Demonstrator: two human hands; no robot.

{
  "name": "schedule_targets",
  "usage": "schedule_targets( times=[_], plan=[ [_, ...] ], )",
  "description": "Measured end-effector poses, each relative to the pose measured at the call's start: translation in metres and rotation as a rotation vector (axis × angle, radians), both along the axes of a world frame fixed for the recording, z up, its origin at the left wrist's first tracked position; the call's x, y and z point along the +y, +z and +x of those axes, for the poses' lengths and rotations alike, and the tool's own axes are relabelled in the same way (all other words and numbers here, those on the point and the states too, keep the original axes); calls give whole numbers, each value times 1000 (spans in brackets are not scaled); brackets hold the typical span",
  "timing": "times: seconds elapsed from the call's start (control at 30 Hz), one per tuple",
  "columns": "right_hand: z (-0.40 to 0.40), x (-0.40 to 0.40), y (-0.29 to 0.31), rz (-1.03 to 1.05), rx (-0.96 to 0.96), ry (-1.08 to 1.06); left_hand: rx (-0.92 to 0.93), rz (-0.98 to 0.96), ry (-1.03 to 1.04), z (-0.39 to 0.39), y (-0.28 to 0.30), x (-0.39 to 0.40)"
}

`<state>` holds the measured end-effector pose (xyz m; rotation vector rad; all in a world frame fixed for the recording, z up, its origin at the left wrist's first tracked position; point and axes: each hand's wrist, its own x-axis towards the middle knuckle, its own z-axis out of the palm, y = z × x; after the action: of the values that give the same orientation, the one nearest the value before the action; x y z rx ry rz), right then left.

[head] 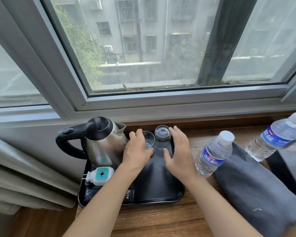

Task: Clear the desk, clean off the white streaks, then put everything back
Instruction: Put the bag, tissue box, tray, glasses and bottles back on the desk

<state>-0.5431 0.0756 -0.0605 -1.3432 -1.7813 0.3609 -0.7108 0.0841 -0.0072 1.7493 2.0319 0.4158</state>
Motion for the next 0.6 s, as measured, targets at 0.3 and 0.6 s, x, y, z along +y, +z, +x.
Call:
schedule_targets(
  times=[0.3, 0.6],
  plan=[
    [-7, -54, 9, -315, 187, 250, -610, 70, 111, -36, 34, -76],
    [-1, -67, 50, -641, 666, 514, -1130, 35, 141, -48, 28, -121]
  ],
)
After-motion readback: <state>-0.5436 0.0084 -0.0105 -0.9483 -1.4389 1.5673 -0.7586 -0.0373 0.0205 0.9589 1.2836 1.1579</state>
